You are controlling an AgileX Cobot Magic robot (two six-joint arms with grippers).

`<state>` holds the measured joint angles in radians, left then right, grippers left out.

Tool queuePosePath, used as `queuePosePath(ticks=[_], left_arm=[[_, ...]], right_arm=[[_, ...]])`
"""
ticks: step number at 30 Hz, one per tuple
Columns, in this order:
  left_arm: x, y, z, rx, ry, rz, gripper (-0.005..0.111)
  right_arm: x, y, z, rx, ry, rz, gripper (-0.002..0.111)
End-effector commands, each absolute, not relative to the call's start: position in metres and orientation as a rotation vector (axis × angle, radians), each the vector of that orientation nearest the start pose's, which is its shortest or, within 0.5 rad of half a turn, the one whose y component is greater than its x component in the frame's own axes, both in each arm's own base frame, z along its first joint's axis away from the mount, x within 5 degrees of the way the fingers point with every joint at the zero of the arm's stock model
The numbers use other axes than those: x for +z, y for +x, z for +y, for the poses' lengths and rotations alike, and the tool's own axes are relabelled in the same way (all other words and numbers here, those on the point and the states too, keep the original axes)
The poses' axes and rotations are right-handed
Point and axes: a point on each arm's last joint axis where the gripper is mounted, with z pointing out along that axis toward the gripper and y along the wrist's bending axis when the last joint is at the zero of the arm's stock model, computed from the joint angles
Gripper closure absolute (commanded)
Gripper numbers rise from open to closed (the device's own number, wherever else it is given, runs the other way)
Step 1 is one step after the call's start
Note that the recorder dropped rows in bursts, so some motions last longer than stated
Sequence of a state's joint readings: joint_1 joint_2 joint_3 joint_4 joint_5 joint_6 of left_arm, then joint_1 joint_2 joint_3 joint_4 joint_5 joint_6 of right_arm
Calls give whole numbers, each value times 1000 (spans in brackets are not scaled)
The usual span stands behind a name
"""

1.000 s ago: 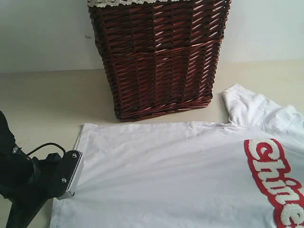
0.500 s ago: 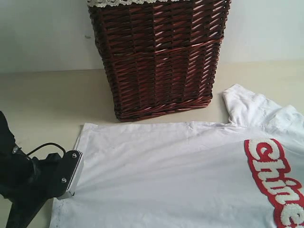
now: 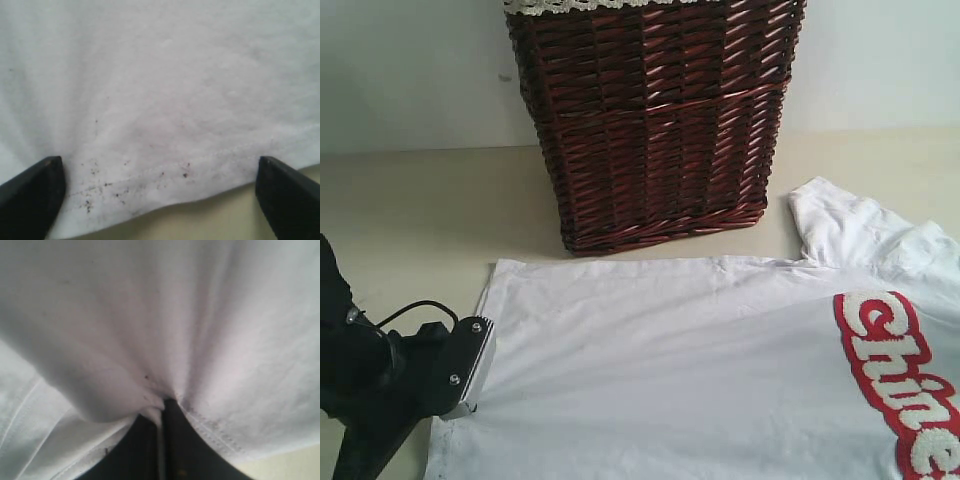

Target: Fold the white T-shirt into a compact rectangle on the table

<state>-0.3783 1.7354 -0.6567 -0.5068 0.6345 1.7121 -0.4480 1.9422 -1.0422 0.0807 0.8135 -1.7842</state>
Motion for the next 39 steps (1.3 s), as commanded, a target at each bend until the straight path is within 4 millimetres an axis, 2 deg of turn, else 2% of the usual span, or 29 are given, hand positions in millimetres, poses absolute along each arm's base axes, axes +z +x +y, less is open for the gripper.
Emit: queuePosePath(ticks=[1,7,19,21,22,24,25,26,27,28,31,35,37,39], left_arm=[[100,207,-111,452,-2334,-2156,2],[100,207,-111,454,-2265,-2216,2],[100,209,-111,431,-2275,-2231,2],[100,209,-111,432,-2262,-2242,5],[100,209,-111,431,-2247,-2256,8],[99,210,-111,428,-2203,-2297,24],[99,210,-111,428,-2184,-2312,47],[99,210,-111,428,-2184,-2312,62],[99,210,-111,428,-2184,-2312,95],[99,210,-110,428,-2181,-2312,106],[94,209,-110,438,-2088,-2353,100],[89,211,-110,417,-2000,-2423,107],[93,212,-108,375,-2008,-2432,107],[105,217,-102,243,-1980,-2487,107]], right_arm=[[112,293,-137,71,-1834,2501,108],[112,293,-137,71,-1834,2501,108],[112,293,-137,73,-1835,2501,108],[112,293,-137,73,-1835,2501,108],[112,293,-137,73,-1835,2501,108],[112,293,-137,73,-1835,2501,108],[112,293,-137,73,-1835,2501,108],[112,293,-137,73,-1835,2501,108],[112,293,-137,73,-1835,2501,108],[112,293,-137,73,-1835,2501,108],[112,292,-137,76,-1836,2502,108],[114,291,-135,100,-1800,2525,108],[123,291,-134,89,-1760,2537,108],[144,290,-133,9,-1742,2515,108]])
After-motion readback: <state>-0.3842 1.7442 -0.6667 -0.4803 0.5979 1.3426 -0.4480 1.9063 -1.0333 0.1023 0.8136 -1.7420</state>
